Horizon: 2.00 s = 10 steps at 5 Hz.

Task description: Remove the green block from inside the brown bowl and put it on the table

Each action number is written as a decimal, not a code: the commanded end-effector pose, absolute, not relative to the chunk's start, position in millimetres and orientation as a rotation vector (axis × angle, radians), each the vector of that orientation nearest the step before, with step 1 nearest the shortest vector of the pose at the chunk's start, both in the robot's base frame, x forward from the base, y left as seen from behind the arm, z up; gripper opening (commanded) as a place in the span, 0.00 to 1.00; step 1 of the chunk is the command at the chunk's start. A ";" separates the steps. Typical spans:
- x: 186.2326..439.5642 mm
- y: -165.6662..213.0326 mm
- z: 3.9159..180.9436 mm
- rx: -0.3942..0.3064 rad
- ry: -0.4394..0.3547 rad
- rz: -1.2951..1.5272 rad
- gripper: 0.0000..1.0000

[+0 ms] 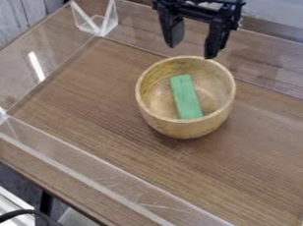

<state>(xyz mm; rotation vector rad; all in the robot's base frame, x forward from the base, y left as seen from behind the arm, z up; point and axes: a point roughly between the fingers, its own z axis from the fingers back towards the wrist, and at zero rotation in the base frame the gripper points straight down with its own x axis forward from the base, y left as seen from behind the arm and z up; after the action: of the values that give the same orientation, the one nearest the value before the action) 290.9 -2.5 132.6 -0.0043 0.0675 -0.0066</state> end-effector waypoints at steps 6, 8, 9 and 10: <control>280.1 -13.2 69.1 -0.074 0.002 0.102 1.00; 293.5 -18.0 96.6 -0.118 -0.041 0.091 1.00; 296.1 -18.6 110.6 -0.128 -0.069 0.086 1.00; 306.0 -16.5 122.9 -0.098 -0.084 0.052 1.00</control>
<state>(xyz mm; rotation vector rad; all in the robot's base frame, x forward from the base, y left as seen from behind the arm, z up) 297.4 -17.0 104.1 -0.0991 -0.0156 0.0573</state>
